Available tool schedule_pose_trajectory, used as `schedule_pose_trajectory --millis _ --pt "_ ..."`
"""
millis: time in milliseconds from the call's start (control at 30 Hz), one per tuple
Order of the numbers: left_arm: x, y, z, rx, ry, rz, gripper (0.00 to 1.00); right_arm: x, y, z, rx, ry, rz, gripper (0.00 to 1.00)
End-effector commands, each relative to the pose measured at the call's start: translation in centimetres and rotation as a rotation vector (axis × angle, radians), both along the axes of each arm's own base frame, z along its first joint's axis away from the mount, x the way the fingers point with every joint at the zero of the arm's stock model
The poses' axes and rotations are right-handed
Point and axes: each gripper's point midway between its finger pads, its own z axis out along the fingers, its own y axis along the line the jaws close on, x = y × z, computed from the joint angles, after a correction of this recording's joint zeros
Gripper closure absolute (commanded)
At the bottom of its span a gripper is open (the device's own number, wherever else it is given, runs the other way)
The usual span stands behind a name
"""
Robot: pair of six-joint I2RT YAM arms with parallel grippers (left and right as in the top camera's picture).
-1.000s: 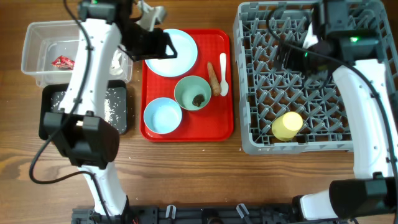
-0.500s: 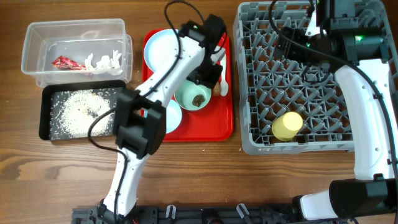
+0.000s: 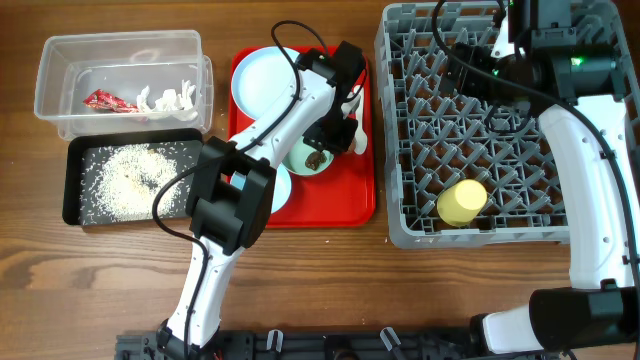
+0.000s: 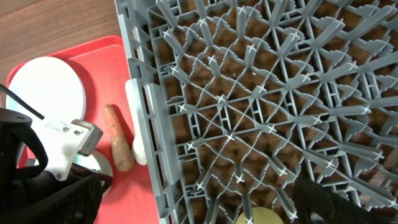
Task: Sort waste into correct bins and load items into the dishwasher rack
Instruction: 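Grasp the green bowl rim with the left gripper, then tip the green bowl over the black tray to dump the scrap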
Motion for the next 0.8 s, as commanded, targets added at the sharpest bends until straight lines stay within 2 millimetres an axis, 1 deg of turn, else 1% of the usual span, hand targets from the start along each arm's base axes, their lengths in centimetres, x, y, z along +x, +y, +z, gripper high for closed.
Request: schedule_pose_trajectory --millis 0,67,100,167,233,300,333,467,500,533,600,633,700,767 --pt "-0.6 -1.1 -0.6 -0.041 0.034 -0.001 0.76 0.3 0.3 0.2 -0.003 -0.010 0.019 0.00" --pt "-0.6 -1.5 -0.7 -0.047 0.025 -0.009 0.83 0.3 0.3 0.2 -0.003 -0.010 0.019 0.00" --pt "-0.7 -1.6 -0.7 -0.047 0.025 -0.013 0.84 0.3 0.3 0.2 -0.003 -0.010 0.019 0.00" --pt "-0.7 -1.8 -0.6 -0.048 0.023 -0.016 0.96 0.4 0.3 0.3 -0.003 -0.012 0.019 0.00" --pt "-0.8 -1.7 -0.6 -0.047 0.025 -0.015 0.96 0.4 0.3 0.3 -0.002 -0.016 0.019 0.00" --pt "-0.8 -1.5 0.4 -0.051 0.025 -0.003 0.96 0.5 0.3 0.3 -0.002 -0.018 0.019 0.00" --pt "-0.7 -1.3 1.3 -0.054 0.020 0.002 0.96 0.5 0.3 0.4 -0.002 -0.022 0.019 0.00" --pt "0.1 -0.9 7.1 -0.102 -0.058 0.016 0.96 0.8 0.3 0.5 -0.001 -0.032 0.019 0.00" --pt "0.4 -0.9 8.6 -0.120 -0.086 0.019 0.96 0.8 0.3 0.5 -0.001 -0.033 0.019 0.00" --pt "0.7 -0.6 11.3 -0.152 -0.140 0.026 0.96 0.8 0.3 0.6 -0.001 -0.034 0.019 0.00" --pt "0.9 0.1 13.7 -0.180 -0.186 0.058 0.96 0.9 0.3 0.6 -0.001 -0.038 0.019 0.00" --pt "1.1 0.7 14.9 -0.194 -0.208 0.082 0.96 0.9 0.3 0.6 -0.001 -0.039 0.019 0.00" --pt "1.6 2.7 17.2 -0.216 -0.247 0.156 0.96 0.9 0.3 0.6 0.000 -0.039 0.019 0.00" --pt "2.0 5.4 19.2 -0.228 -0.275 0.248 0.96 0.9 0.3 0.6 0.001 -0.040 0.019 0.00"
